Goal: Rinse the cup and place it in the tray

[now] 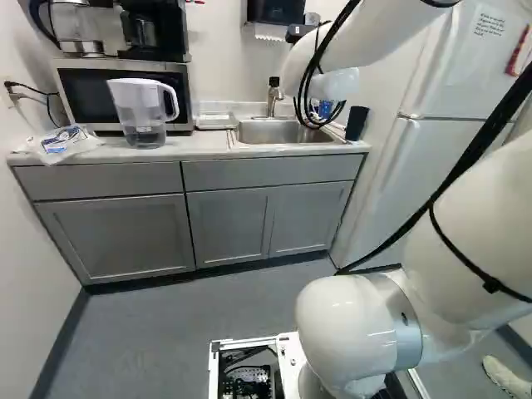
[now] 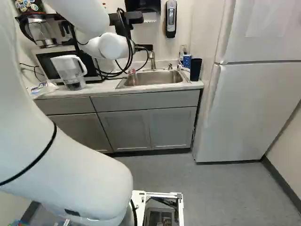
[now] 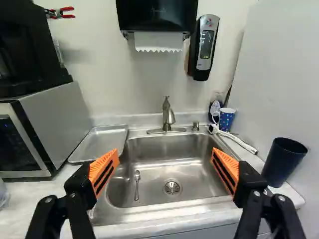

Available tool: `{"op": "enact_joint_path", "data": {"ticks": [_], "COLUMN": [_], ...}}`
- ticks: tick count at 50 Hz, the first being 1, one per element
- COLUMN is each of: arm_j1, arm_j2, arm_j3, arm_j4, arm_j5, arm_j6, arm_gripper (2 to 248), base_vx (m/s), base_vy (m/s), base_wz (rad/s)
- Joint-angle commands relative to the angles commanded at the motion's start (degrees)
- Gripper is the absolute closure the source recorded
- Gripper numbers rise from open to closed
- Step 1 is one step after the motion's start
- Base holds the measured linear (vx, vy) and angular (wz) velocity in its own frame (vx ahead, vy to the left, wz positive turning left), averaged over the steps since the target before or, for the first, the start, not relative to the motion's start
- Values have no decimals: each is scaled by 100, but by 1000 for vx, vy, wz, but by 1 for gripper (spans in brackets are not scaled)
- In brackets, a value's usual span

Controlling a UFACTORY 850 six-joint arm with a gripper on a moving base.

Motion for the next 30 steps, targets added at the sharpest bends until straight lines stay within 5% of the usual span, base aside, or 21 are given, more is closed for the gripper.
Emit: {"op": "enact_joint_path", "data": {"ticks": [30], "arm_j1": [0], "arm_j2": [0], "arm_j3": [0], "arm_j4": [0], "arm_j5": [0], "arm_j6": [0], "arm_gripper": [3], "base_vx": [0], "base_vy": [0], "base_wz": [0]}}
